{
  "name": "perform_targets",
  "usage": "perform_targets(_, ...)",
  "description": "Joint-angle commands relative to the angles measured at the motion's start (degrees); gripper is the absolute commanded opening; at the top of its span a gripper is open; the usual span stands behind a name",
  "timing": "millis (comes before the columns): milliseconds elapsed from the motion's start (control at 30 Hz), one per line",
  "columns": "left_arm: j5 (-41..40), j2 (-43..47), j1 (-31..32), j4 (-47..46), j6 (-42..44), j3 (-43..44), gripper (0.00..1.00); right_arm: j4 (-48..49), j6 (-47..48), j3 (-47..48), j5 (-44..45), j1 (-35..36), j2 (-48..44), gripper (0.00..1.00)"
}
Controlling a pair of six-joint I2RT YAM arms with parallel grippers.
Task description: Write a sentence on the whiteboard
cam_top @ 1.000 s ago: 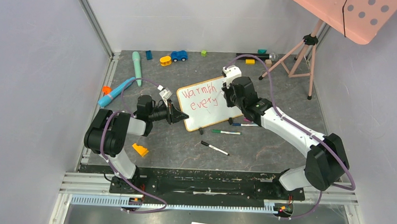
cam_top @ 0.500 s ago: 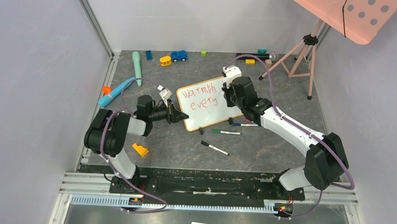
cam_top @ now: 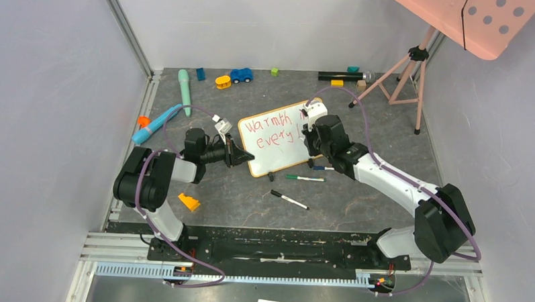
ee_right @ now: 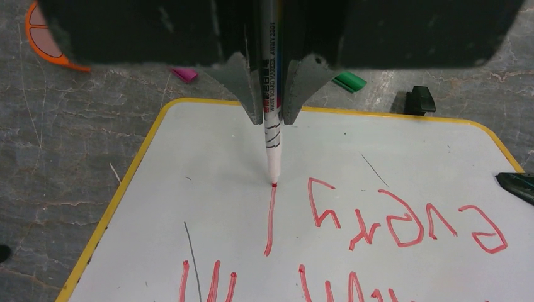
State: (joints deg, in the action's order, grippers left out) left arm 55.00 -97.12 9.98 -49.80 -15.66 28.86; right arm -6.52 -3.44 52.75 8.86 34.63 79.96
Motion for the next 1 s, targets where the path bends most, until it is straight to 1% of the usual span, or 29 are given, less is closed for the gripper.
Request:
perform_targets(0,-3.9,-0.4,-0.3,-0.2,3.6,0.8,0.02,1.3,-0.7,-0.4,-0.1,-0.3,-0.2,0.0)
perform_targets(433,-3.9,-0.4,-0.3,-0.2,3.7,0.8,0.02,0.0,1.2,6.3,1.6,-0.4,2.2,0.0)
perform_targets(967,-3.9,-0.4,-0.3,-0.2,3.7,0.8,0.02,-0.2,1.5,6.7,3.0,-1.8,2.6,0.0)
